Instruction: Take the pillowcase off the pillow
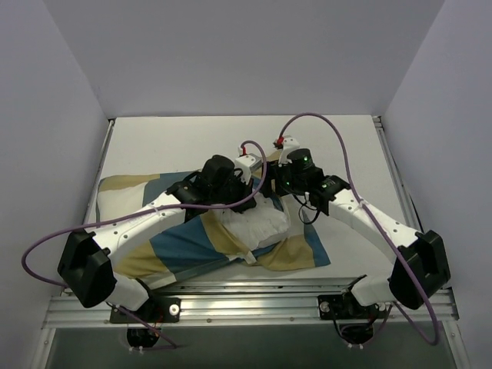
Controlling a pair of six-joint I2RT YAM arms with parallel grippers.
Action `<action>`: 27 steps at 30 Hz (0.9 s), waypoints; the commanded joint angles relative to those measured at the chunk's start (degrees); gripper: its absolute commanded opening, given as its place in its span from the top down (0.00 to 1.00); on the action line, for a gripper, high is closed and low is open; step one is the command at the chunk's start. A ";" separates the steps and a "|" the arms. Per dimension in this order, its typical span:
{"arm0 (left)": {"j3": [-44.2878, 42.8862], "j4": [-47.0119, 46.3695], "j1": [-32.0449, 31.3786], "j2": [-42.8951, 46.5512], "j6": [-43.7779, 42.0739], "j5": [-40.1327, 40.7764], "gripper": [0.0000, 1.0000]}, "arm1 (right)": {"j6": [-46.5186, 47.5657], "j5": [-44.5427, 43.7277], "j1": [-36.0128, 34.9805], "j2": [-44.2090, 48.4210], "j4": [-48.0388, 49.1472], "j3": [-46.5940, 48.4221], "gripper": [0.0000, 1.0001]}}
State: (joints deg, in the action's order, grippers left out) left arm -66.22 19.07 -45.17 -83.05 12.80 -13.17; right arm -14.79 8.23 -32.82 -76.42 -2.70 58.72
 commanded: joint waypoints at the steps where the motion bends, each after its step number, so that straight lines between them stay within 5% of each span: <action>1: 1.00 1.85 -0.71 1.83 -0.93 1.13 0.98 | 1.69 -5.23 0.03 -4.33 4.36 0.43 0.35; 2: 1.26 1.93 -0.89 2.18 -0.85 1.30 0.98 | 1.69 -6.20 0.03 -5.13 4.72 0.52 0.37; 5: 2.23 2.29 -1.06 3.32 -0.58 1.30 0.98 | 1.08 -12.25 0.30 -7.68 6.04 0.17 0.63; 6: 2.58 2.55 -1.15 3.76 -0.32 1.39 0.98 | 0.21 -15.84 0.82 -8.38 6.04 0.43 0.81; 9: 4.42 3.78 -1.41 5.96 0.21 1.65 0.98 | -1.82 -18.16 3.36 -10.32 5.78 1.48 1.00; 16: 10.57 6.68 -1.68 12.72 1.88 0.43 0.98 | -9.64 -17.54 16.19 -12.52 6.04 3.68 1.00; 27: 17.17 5.81 -3.26 28.63 1.35 -3.97 0.98 | -13.60 -19.92 22.79 -18.93 4.55 7.38 1.00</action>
State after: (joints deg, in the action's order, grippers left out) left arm -50.48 13.76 -47.11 -62.33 13.21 -10.48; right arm -29.65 10.37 -19.33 -91.70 -2.79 64.20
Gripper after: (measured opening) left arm 0.069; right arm 0.007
